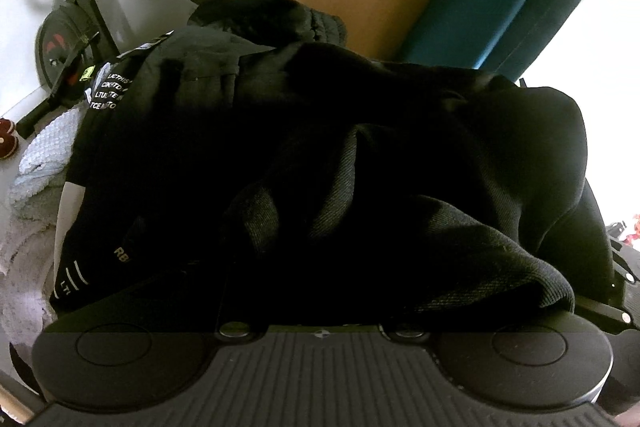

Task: Fold clothes
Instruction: 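Carry the held black jacket with both grippers toward the patterned bed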

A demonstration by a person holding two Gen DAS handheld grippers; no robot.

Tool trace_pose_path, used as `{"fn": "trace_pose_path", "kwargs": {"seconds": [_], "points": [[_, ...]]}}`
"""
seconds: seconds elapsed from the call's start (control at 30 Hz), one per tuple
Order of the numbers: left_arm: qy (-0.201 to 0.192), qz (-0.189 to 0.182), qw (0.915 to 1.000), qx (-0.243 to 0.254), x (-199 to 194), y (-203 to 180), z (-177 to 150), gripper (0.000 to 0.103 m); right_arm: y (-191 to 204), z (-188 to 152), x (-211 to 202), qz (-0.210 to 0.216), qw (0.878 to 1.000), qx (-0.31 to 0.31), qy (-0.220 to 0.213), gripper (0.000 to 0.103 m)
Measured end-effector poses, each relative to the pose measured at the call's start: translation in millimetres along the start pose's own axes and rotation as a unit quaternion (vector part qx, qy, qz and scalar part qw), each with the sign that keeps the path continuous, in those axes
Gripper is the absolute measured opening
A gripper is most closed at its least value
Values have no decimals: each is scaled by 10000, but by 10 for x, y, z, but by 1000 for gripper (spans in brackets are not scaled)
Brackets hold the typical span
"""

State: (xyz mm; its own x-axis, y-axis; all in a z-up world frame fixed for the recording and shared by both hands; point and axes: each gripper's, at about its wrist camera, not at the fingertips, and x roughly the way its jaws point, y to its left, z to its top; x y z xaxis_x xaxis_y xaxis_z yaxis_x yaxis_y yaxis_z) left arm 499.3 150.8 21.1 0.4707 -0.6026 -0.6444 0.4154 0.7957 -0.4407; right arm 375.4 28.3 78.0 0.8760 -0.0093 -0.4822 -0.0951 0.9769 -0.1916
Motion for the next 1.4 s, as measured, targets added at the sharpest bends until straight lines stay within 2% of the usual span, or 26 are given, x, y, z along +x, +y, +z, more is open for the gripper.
{"fn": "trace_pose_path", "kwargs": {"seconds": [0.23,0.7,1.1,1.4], "points": [[-123,26,9999,115,-107,-49,-43,27,128,-43,-68,-268,9995,-133,61,26],[-230,-395,9987,240,-208,-148,-195,27,423,-103,-436,-910,9944,-529,110,26],[-166,-414,9981,414,-183,-279,-327,27,532,-216,-547,-1131,9904,-736,302,26],[-224,-325,9967,709,-221,-547,-379,27,355,-394,-774,-1140,9908,-716,106,26]]}}
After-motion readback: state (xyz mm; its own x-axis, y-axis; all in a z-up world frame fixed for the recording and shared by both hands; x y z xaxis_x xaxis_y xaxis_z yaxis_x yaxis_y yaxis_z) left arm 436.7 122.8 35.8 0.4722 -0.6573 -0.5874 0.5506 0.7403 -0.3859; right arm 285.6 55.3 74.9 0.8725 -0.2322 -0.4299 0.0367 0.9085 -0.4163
